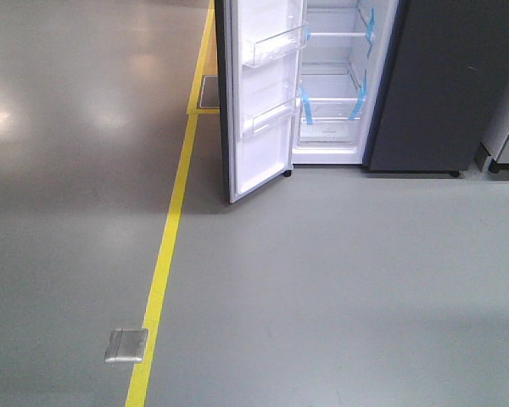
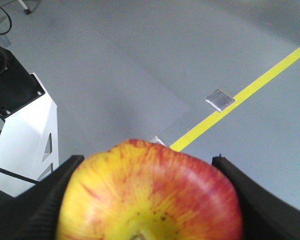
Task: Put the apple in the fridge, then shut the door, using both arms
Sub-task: 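Approach the open refrigerator door bins with the base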
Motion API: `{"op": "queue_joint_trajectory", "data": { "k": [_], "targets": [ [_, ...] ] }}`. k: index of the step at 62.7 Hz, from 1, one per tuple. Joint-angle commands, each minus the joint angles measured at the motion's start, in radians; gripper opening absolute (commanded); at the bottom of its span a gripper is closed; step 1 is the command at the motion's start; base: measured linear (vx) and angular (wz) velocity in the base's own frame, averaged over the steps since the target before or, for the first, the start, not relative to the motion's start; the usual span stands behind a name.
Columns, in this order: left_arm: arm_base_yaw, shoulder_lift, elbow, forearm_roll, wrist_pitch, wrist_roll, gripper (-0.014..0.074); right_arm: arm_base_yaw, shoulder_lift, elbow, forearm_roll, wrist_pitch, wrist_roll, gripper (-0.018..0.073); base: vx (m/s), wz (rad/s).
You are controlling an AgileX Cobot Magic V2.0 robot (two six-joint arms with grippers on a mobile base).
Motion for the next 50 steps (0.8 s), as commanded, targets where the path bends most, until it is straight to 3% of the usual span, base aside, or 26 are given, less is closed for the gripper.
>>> {"op": "queue_joint_trajectory", "data": {
  "k": [1,50],
  "targets": [
    [-0.003,-0.016,0.028,-0.007,-0.077,-0.004,-0.0006,0.001,0.007,-0.027,0.042,-0.053,0.0,0.032,0.32,0.0],
    [-0.003,-0.016,0.028,-0.007,-0.077,-0.004,-0.0006,0.001,0.007,-0.027,0.042,-0.053,0.0,0.032,0.3,-0.01]
  ]
}}
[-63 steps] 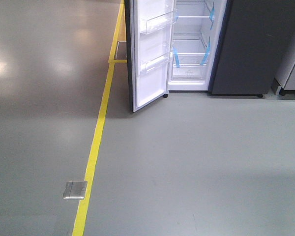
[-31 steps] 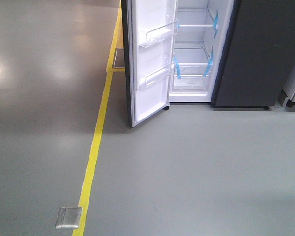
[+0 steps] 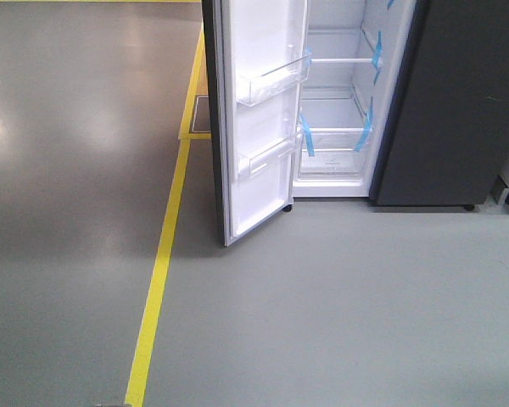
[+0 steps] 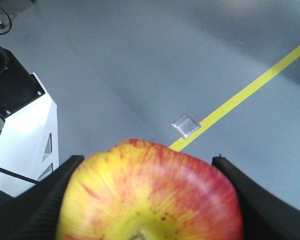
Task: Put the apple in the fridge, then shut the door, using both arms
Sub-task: 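Approach the open refrigerator door bins with the base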
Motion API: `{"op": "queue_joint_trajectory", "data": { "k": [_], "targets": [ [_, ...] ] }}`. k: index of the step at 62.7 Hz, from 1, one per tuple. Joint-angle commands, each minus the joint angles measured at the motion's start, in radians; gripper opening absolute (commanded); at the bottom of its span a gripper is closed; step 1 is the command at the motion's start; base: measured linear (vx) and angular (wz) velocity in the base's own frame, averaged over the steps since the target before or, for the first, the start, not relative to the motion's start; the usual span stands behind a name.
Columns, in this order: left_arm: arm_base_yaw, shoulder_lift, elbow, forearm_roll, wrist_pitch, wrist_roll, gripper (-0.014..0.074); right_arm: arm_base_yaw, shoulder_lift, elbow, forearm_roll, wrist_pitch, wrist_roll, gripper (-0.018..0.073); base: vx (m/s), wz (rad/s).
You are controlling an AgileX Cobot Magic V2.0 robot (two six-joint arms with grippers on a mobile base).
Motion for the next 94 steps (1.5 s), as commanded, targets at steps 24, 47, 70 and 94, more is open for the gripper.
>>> {"op": "queue_joint_trajectory", "data": {
  "k": [24,47,70,94],
  "targets": [
    [-0.003,-0.016,0.028,-0.007,-0.077,-0.004,-0.0006,0.001,0.007,-0.027,0.042,-0.053,0.0,0.032,0.26,0.01],
    [-0.003,-0.016,0.028,-0.007,-0.077,-0.004,-0.0006,0.001,0.007,-0.027,0.042,-0.052,0.0,0.032,0.23,0.01],
    [-0.003,-0.016,0.028,-0.007,-0.077,-0.004,-0.0006,0.001,0.007,-0.027,0.042,-0.052,0.0,0.032,0.19,0.0],
    [-0.003,-0.016,0.028,-0.007,-0.077,-0.004,-0.0006,0.001,0.007,-0.027,0.042,-0.052,0.0,0.032,0.19,-0.01]
  ]
}}
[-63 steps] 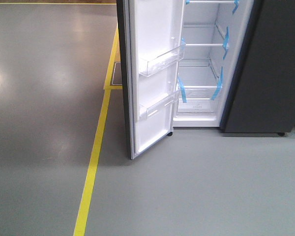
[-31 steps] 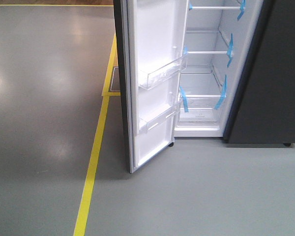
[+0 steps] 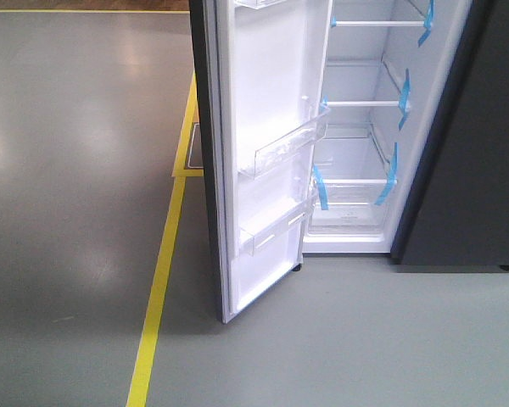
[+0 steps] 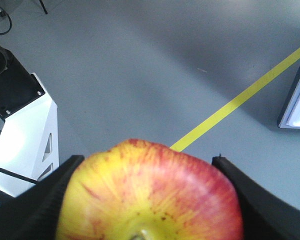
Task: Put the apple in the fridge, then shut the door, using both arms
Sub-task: 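Approach the open refrigerator door bins with the base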
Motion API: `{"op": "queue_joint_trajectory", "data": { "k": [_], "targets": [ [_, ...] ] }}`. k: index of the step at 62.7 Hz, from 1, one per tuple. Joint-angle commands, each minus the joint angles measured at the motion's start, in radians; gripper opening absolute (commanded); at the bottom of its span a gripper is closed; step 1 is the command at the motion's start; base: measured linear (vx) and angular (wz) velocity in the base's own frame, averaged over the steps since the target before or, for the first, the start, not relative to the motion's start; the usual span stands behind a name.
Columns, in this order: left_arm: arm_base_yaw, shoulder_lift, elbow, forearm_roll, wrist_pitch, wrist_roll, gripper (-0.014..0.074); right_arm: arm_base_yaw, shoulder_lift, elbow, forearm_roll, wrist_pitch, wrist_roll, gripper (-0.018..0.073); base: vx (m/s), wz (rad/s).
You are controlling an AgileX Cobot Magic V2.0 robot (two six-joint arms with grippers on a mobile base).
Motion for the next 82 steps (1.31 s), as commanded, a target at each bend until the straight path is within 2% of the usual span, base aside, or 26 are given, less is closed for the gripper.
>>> {"op": "queue_joint_trajectory", "data": {
  "k": [1,82],
  "targets": [
    [-0.003,-0.016,0.028,-0.007,-0.077,-0.004,-0.0006,0.001,0.007,-0.027,0.042,-0.052,0.0,0.032,0.19,-0.01],
    [-0.003,-0.016,0.028,-0.007,-0.077,-0.004,-0.0006,0.001,0.007,-0.027,0.042,-0.052,0.0,0.032,0.15,-0.02]
  ]
}}
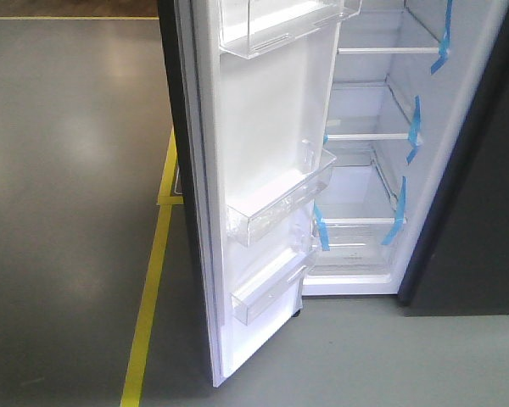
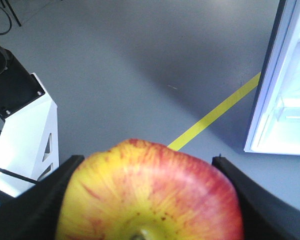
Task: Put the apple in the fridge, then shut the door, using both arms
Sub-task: 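Approach the open refrigerator door bins with the base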
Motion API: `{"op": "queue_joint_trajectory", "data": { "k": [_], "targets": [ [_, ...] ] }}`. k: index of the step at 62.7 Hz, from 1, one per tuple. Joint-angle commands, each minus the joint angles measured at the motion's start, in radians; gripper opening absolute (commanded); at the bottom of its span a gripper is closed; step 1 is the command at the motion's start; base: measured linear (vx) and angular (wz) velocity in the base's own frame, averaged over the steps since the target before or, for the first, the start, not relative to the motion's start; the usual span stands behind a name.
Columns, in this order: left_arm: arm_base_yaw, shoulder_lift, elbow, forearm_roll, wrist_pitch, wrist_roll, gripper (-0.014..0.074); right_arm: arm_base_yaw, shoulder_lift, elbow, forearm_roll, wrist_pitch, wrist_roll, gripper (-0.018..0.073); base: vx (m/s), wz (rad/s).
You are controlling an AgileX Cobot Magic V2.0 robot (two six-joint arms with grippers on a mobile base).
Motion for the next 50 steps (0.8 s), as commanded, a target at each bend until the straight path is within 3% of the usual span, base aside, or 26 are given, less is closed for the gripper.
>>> {"op": "queue_joint_trajectory", "data": {
  "k": [1,50],
  "targets": [
    [-0.003,-0.016,0.028,-0.007,-0.077,-0.004,-0.0006,0.001,0.007,-0.027,0.042,-0.052,0.0,0.032,0.12,0.0],
    [-0.003,-0.016,0.028,-0.007,-0.077,-0.004,-0.0006,0.001,0.007,-0.027,0.042,-0.052,0.0,0.032,0.11,0.0]
  ]
}}
